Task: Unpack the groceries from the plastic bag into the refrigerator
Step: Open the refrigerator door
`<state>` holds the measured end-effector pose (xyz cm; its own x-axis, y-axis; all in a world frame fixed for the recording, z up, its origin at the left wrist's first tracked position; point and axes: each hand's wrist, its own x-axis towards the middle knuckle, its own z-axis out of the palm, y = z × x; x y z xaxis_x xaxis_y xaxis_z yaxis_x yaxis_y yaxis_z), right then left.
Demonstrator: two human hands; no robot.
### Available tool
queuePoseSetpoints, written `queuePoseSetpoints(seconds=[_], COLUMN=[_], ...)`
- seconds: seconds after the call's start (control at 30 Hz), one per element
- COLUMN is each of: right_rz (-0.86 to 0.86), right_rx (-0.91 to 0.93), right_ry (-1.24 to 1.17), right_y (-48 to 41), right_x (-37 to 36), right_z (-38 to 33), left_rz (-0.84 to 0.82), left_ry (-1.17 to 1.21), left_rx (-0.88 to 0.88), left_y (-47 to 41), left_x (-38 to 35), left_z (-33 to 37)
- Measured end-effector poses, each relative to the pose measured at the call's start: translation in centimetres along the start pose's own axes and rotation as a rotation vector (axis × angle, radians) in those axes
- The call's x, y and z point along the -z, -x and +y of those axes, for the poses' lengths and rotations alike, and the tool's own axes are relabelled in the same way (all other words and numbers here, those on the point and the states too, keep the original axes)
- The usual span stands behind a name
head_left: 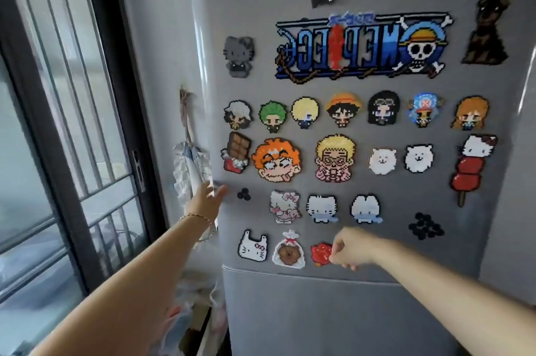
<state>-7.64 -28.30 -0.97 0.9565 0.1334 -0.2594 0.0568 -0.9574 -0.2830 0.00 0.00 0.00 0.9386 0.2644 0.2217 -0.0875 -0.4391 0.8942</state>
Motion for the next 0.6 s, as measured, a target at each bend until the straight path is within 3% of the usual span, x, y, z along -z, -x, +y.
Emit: queuePoseSetpoints(seconds=[0.23, 0.4, 0.6], right_rz=[0.046, 0.056, 0.076], right_rx=[-0.112, -0.217, -0.287], right_ry=[-0.047, -0.069, -0.061], right_y=[1.1, 4.6, 8.4], right_x=[-0.8, -2.5, -4.3], right_z=[-0.2, -1.6, -2.5], left_rz=[-0.216, -0.227, -0.127], left_ry=[0.209, 0.169, 0.105], left_rx=[0.157, 0.133, 0.015], left_y=[-1.1, -1.4, 1.5], left_x=[-0.6, 0.3, 0.6], left_z=[-1.2, -1.5, -1.8])
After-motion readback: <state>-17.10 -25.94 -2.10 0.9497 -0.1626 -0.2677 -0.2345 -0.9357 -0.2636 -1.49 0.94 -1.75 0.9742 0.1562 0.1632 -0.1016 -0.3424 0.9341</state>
